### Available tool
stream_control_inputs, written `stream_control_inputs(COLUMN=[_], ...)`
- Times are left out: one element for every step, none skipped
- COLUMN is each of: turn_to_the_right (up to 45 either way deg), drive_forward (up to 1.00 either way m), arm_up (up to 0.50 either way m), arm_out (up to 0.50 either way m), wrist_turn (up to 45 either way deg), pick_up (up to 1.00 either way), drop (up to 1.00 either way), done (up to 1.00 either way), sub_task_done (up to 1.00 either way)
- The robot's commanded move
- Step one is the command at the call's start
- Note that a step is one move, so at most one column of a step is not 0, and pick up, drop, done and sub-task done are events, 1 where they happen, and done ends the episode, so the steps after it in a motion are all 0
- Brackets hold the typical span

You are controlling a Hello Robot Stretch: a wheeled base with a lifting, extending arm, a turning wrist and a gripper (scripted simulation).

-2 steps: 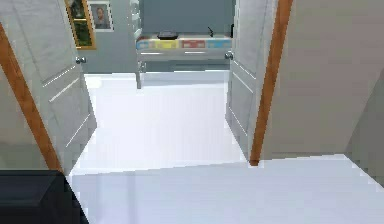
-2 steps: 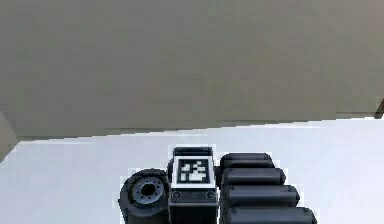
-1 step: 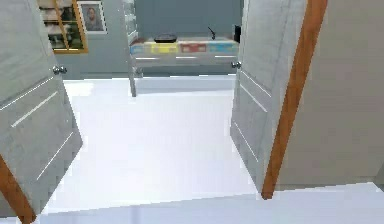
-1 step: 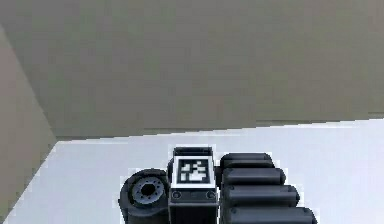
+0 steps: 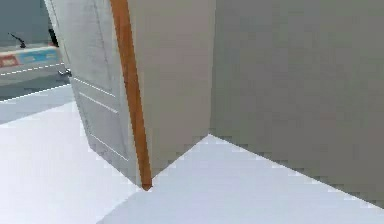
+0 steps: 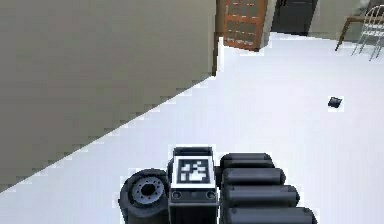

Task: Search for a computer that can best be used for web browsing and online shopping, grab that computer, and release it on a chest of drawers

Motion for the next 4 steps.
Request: stream_control_inputs(turn_to_the_right=[45.0,39.0,0.0,0.0], drive_forward=[0.00,0.00,0.00,0.00], arm_up=[0.00,0.00,0.00,0.00], arm_out=[0.00,0.00,0.38,0.00], wrist_turn=[0.0,0.0,0.0,45.0], pick_up=[0.00,0.00,0.00,0.00], drop=[0.00,0.00,0.00,0.00], done=[0.00,0.00,0.00,0.00], sub_task_done=[0.00,0.00,0.00,0.00])
